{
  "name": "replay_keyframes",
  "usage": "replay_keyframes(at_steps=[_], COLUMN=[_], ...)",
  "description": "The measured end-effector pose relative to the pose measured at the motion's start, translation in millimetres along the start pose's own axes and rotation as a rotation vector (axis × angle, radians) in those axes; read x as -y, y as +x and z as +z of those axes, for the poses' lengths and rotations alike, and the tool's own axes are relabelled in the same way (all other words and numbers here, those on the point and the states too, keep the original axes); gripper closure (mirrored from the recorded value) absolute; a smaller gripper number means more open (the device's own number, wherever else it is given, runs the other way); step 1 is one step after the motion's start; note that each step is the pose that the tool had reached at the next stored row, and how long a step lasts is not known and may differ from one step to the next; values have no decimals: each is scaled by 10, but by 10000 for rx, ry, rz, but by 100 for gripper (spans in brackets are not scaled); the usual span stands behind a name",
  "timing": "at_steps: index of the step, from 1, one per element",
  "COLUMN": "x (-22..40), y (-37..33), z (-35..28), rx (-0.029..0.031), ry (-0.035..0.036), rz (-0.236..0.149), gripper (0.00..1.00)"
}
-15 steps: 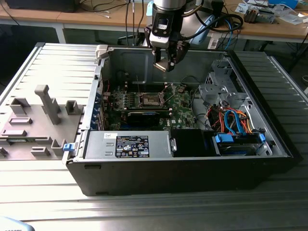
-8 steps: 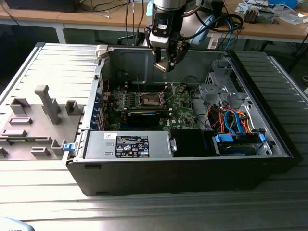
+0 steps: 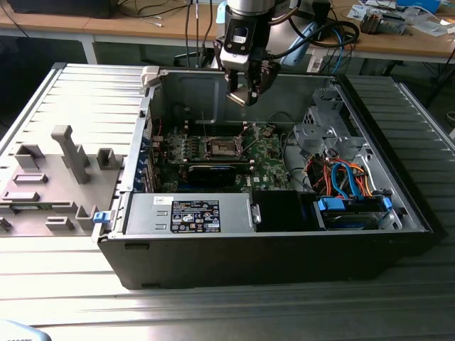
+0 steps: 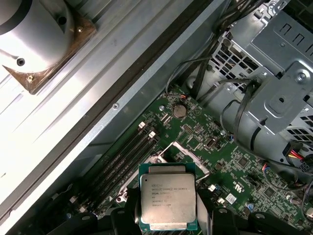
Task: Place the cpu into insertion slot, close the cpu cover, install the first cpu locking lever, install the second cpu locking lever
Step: 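Place the cpu into insertion slot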
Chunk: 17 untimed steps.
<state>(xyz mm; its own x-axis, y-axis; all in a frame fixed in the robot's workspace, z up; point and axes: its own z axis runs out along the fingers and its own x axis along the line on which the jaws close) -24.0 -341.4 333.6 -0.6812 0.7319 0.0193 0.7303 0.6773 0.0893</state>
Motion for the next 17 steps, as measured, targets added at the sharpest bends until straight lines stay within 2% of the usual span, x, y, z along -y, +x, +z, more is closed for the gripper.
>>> replay_keyframes(at_steps=[17], x=[0], y=[0], z=[0], rx=[13], ry=[-3], rz=[144], gripper=[45])
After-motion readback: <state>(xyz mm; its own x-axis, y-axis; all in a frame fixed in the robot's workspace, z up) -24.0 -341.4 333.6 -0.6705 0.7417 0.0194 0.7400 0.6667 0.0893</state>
